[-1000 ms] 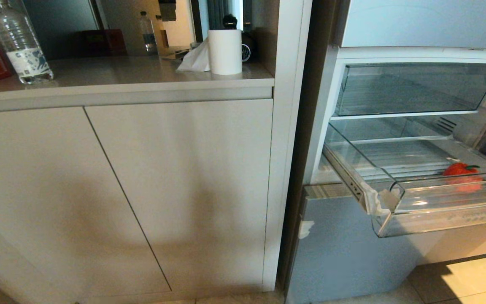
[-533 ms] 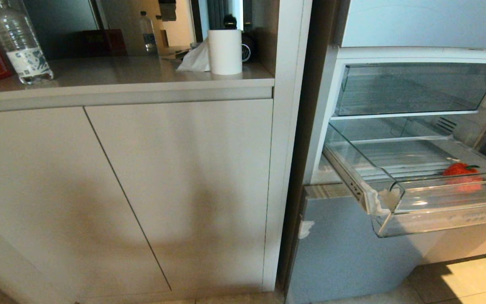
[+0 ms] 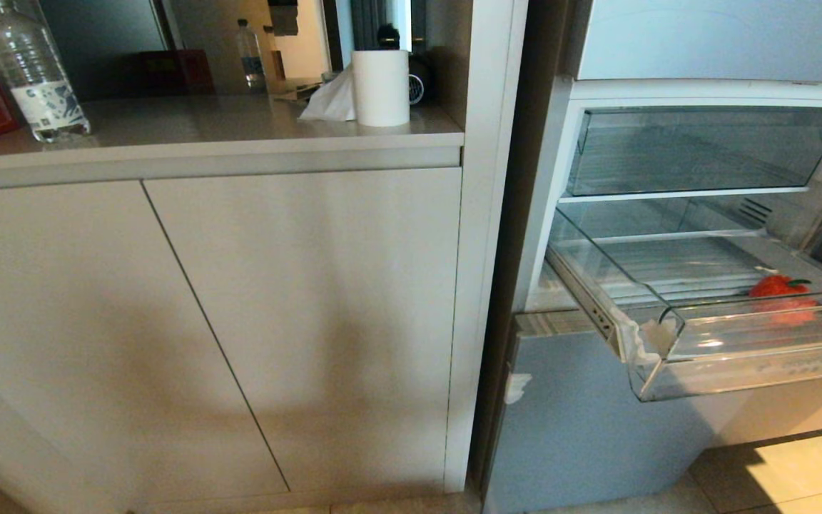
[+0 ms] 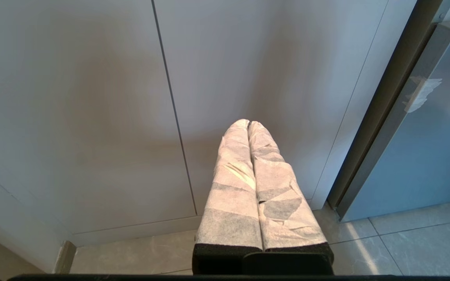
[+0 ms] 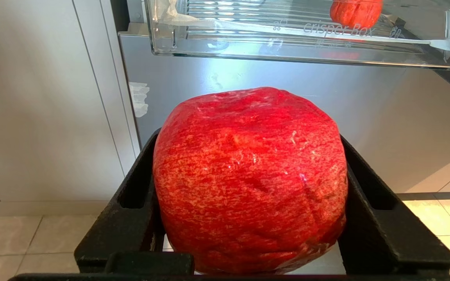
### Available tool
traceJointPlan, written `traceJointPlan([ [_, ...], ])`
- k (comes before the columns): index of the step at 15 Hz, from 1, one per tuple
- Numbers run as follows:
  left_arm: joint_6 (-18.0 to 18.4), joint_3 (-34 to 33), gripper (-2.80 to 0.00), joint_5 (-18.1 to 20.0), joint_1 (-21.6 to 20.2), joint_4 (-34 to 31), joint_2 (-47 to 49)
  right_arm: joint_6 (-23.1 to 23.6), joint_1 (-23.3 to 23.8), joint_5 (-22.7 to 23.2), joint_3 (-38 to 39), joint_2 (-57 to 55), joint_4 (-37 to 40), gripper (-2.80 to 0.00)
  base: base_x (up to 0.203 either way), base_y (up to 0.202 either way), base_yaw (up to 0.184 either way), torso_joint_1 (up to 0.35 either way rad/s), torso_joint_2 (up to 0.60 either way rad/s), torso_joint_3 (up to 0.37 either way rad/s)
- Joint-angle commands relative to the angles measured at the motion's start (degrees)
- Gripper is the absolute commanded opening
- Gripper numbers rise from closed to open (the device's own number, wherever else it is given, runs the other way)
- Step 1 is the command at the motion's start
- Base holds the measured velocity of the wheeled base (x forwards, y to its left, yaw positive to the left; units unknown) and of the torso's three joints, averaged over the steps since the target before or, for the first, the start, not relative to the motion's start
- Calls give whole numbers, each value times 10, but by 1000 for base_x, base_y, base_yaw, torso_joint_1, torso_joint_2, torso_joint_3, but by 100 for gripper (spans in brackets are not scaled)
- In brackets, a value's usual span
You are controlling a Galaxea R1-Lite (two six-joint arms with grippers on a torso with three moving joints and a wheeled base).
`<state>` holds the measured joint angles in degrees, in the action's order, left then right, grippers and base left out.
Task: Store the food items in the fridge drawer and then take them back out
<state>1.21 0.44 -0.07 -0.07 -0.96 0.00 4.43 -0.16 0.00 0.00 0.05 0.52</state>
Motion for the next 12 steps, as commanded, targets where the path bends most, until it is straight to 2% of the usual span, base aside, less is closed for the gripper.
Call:
traceJointPlan([
  [1,0,0,-280,0,0,0,0,1,0,0,0,-1,0,-280,0,0,0,0,0,0],
  [7,2,0,-280,0,0,0,0,0,0,0,0,-1,0,-280,0,0,0,0,0,0],
  [12,3,0,-280,0,0,0,0,0,0,0,0,-1,0,-280,173,0,0,6,-2,3],
])
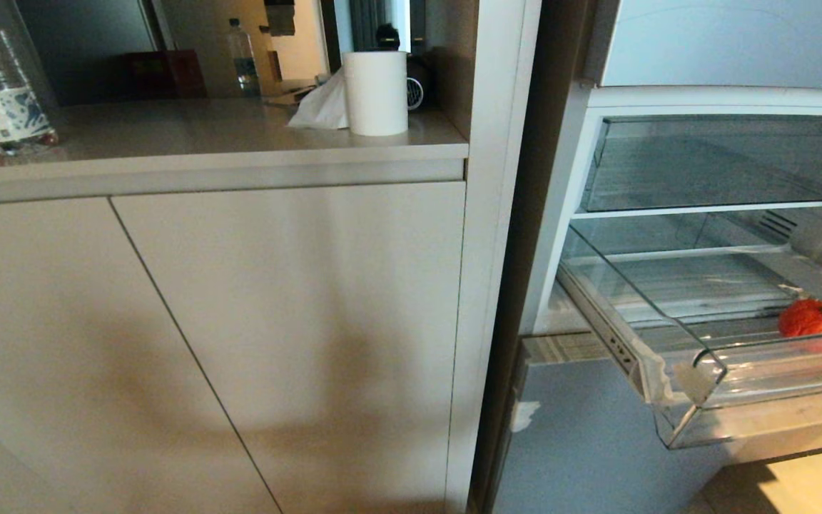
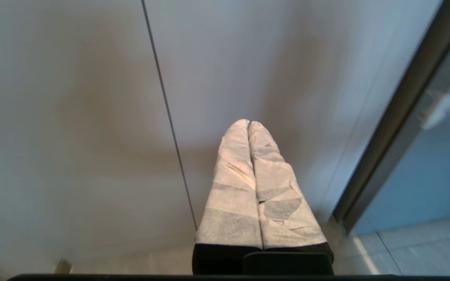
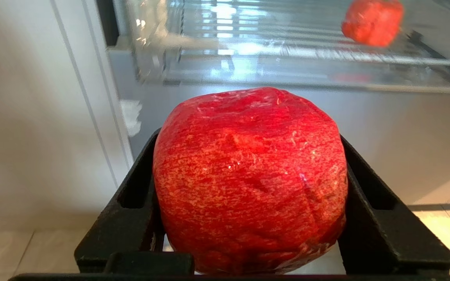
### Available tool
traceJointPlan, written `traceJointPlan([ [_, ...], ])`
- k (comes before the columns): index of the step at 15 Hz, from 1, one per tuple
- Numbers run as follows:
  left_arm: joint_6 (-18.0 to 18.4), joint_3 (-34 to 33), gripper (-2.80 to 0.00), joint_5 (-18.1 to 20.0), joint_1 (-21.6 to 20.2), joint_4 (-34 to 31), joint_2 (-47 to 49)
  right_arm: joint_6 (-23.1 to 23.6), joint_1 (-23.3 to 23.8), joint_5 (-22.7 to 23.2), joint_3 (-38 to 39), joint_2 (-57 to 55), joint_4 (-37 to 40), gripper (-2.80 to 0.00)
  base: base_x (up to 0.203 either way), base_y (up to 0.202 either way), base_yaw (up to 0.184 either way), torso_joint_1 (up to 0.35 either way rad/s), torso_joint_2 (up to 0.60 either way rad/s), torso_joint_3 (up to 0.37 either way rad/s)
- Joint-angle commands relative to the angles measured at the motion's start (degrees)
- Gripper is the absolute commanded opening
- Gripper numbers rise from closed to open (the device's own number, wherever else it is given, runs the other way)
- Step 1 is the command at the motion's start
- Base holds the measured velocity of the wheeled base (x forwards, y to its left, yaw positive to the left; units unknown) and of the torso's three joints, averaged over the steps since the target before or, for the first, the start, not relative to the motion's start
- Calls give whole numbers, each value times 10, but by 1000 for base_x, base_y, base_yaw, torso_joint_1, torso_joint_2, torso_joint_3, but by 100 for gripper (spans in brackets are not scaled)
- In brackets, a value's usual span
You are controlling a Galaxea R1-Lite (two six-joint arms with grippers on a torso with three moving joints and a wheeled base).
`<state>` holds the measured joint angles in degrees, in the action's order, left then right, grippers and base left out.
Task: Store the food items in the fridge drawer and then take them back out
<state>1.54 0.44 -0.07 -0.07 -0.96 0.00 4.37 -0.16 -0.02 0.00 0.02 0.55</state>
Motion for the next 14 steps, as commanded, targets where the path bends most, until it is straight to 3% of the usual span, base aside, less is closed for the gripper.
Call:
traceJointPlan([
  [1,-1,0,-280,0,0,-1,0,0,0,0,0,-1,0,-280,197,0,-2,6,7,0],
  [3,-3,0,-280,0,0,0,0,0,0,0,0,-1,0,-280,164,0,1,5,3,5],
  [14,-3,0,-280,0,0,0,0,-6,0,0,0,-1,0,-280,0,0,0,3,0,0],
])
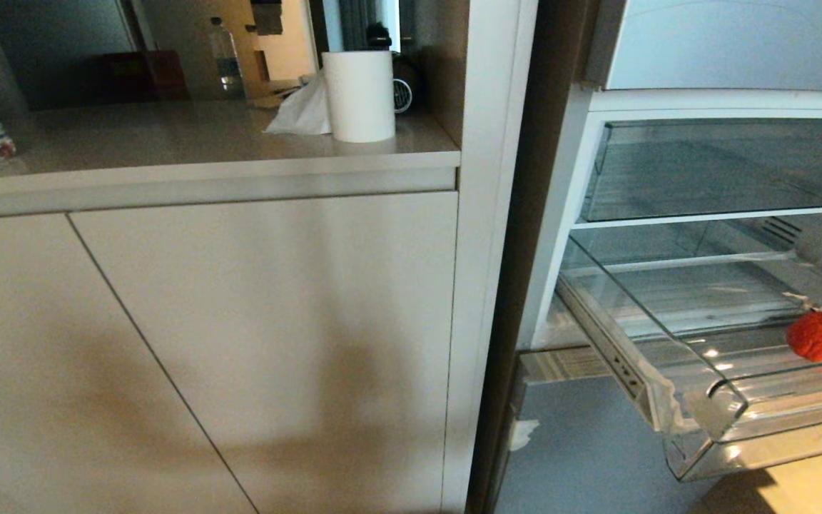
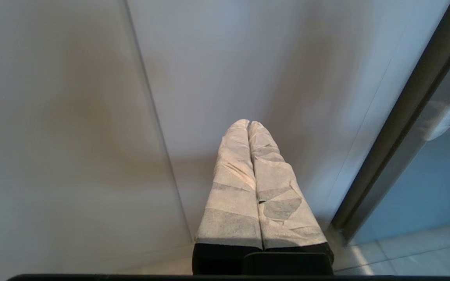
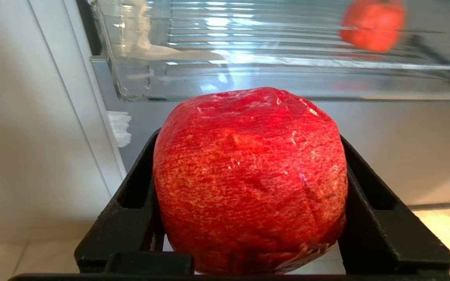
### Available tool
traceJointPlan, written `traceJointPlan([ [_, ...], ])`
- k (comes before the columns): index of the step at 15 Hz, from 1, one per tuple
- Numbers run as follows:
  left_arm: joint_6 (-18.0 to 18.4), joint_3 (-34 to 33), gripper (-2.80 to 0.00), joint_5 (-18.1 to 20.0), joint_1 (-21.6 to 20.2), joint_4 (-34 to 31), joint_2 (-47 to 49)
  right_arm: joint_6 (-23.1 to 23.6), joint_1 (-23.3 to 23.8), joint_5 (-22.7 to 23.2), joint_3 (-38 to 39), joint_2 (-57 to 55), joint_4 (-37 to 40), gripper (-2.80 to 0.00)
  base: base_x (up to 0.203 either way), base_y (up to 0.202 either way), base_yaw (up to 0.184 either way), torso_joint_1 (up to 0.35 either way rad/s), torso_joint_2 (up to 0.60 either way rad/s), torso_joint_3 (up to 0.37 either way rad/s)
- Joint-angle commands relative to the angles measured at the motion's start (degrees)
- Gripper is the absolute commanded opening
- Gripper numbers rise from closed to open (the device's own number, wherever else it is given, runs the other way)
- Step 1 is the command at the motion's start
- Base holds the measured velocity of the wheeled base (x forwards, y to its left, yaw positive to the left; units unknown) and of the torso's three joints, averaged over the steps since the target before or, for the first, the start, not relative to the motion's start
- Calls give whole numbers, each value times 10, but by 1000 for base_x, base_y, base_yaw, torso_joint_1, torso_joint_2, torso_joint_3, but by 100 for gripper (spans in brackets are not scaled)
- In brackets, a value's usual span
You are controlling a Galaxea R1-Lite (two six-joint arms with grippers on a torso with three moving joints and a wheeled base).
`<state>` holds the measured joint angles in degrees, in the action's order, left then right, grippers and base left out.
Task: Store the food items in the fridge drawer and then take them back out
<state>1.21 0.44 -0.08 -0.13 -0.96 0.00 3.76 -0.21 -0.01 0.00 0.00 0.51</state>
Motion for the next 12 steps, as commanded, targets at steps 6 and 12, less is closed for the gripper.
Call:
traceJointPlan([
  [6,0,0,-280,0,0,0,0,-1,0,0,0,-1,0,-280,3,7,-162,2,5,3],
  [12,2,0,-280,0,0,0,0,-1,0,0,0,-1,0,-280,2,7,-176,2,2,2],
])
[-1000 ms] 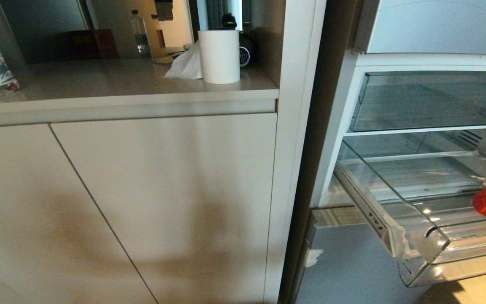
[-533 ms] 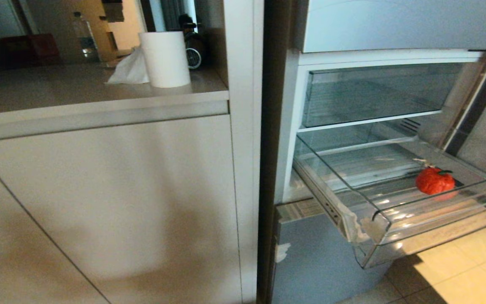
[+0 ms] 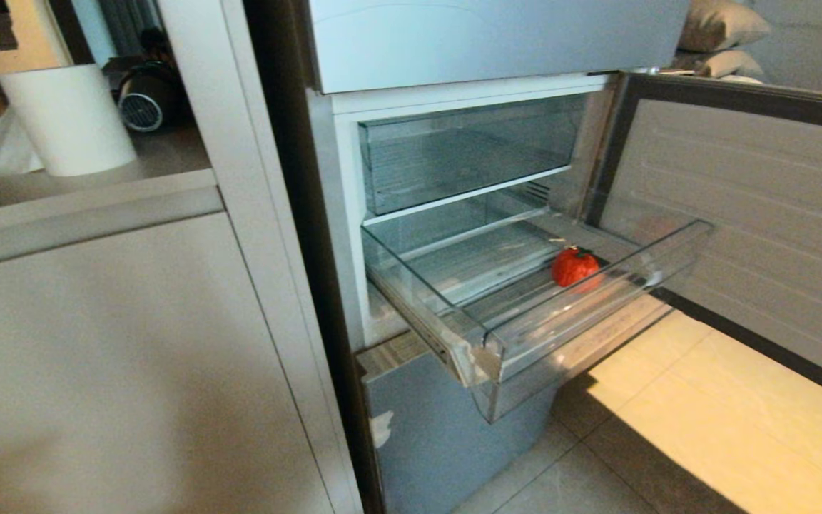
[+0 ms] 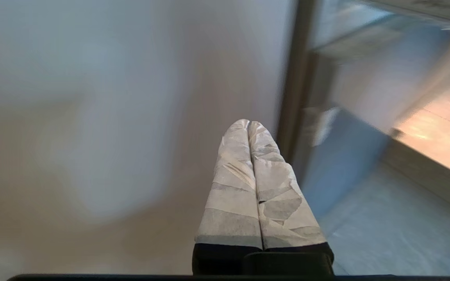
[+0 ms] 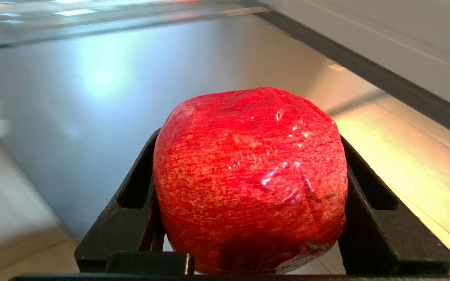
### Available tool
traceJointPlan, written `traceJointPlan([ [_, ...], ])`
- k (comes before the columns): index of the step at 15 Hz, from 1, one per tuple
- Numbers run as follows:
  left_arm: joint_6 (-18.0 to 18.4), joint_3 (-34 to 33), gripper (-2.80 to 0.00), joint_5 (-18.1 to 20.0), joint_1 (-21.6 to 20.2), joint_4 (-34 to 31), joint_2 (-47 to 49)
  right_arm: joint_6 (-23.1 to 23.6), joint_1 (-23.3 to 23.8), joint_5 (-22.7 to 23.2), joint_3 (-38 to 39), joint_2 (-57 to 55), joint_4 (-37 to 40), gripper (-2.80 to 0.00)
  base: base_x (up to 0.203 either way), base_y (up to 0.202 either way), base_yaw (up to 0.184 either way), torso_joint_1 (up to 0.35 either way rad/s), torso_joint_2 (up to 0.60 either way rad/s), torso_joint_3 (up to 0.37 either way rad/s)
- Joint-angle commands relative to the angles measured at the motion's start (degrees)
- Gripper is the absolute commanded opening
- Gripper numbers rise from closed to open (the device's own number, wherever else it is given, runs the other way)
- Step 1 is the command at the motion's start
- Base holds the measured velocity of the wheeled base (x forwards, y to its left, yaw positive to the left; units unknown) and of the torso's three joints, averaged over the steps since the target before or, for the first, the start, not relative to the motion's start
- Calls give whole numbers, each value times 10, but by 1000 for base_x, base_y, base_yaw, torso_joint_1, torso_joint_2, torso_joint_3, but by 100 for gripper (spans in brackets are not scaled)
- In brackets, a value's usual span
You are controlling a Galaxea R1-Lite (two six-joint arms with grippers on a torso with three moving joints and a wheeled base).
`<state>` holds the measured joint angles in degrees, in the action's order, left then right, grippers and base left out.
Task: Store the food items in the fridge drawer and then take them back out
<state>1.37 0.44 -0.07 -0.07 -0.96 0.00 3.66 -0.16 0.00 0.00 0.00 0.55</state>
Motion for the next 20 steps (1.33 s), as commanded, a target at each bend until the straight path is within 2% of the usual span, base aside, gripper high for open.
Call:
traceJointPlan([
  [1,1,0,-280,0,0,0,0,0,0,0,0,-1,0,-280,1,11,-179,7,0,5],
  [9,2,0,-280,0,0,0,0,0,0,0,0,-1,0,-280,2,8,-164,3,2,0],
  [16,2,0,-280,0,0,0,1,0,0,1,0,-1,0,-280,0,0,-8,0,0,0],
  [20,1,0,-280,0,0,0,0,0,0,0,0,-1,0,-280,186,0,0,5,4,2],
])
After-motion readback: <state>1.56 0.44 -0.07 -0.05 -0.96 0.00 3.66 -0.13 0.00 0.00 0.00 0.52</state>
